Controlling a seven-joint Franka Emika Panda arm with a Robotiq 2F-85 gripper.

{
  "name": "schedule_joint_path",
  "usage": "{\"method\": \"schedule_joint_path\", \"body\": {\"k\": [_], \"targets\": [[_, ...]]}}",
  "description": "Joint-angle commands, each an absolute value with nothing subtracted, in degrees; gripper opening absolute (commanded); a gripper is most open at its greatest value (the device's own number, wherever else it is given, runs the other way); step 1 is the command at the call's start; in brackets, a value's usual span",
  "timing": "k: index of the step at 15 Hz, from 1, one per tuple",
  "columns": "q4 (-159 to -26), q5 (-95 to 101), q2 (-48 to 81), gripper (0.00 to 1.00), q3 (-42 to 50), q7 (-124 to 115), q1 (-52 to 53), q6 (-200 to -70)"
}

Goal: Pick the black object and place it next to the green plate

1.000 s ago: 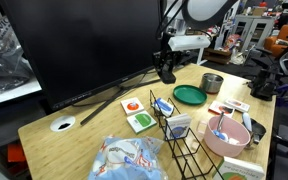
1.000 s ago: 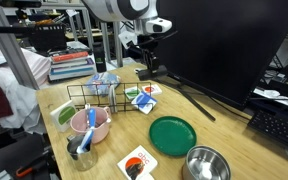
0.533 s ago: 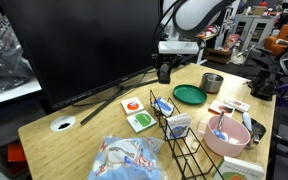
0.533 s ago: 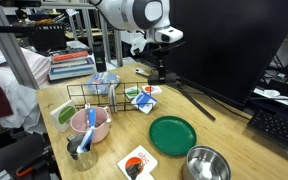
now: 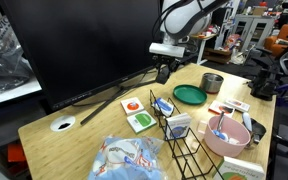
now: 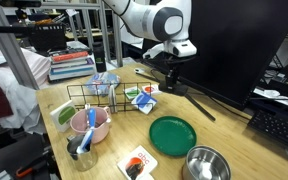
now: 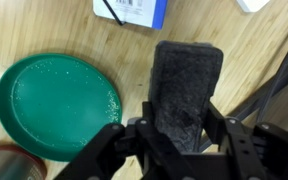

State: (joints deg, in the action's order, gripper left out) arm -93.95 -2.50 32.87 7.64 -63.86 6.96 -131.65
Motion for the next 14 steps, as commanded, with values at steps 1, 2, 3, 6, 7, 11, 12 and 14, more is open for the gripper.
{"method": "schedule_joint_path", "body": {"k": [1,2,3,6,7,11,12,14], "targets": [[-88.85,-5.57,36.58,0.26,7.13,-70.58,5.96,-127.7],[-88.09,-5.9,37.33,0.26,7.16,-72.36,5.92,-127.41],[-87.17,-5.89,38.39,0.26,7.22,-73.95,5.96,-128.18],[-85.3,-4.71,40.33,0.26,7.41,-76.75,6.33,-130.22],[-84.61,-5.01,40.87,0.26,7.06,-77.01,6.1,-129.83],[-82.18,-4.51,43.41,0.26,7.63,-80.14,6.36,-128.66],[-81.59,-4.38,43.99,0.26,7.74,-80.86,6.39,-128.37],[-80.64,-4.21,44.97,0.26,7.91,-82.31,6.42,-127.14]]}}
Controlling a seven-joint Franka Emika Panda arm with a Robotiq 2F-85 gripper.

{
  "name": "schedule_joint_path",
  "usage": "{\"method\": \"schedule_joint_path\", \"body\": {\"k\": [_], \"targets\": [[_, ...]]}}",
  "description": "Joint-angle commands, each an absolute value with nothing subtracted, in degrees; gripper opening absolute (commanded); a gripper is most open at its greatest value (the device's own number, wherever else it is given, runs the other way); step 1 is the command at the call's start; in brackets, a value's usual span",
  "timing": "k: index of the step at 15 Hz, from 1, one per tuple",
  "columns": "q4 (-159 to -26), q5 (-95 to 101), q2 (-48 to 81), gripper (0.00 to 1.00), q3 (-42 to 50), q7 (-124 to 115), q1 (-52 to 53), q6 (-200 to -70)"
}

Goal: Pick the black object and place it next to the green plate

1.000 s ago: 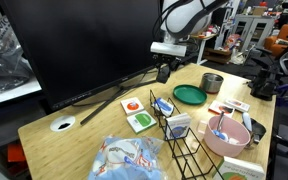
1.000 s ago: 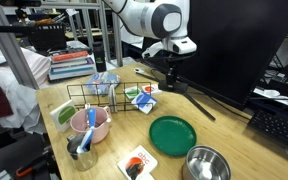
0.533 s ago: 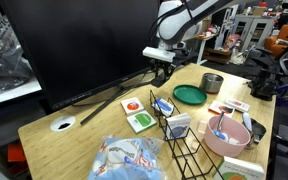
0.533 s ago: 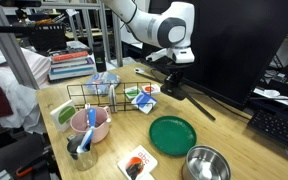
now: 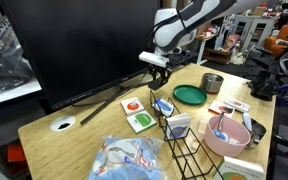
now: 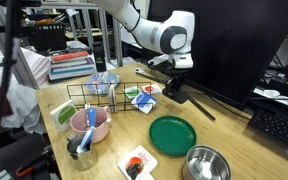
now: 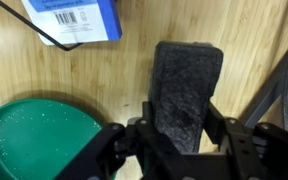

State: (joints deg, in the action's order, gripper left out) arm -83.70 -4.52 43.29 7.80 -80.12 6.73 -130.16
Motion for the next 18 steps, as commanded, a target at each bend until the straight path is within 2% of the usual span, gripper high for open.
{"method": "schedule_joint_path", "body": {"k": [1,3,4,5,8,10,18], "targets": [[-80.08,-4.3,45.37,0.26,7.97,-83.15,6.38,-126.31],[-79.39,-4.65,45.85,0.27,7.55,-83.71,5.99,-124.32],[-78.92,-4.82,46.06,0.58,7.3,-83.84,5.79,-123.2],[-78.56,-4.91,46.19,0.77,7.13,-83.85,5.64,-122.37],[-77.95,-5.08,46.19,0.97,6.84,-83.74,5.41,-120.8],[-77.79,-4.97,45.91,1.0,6.87,-83.69,5.4,-120.55],[-78.13,-4.09,44.72,1.0,6.81,-83.1,6.0,-121.95]]}}
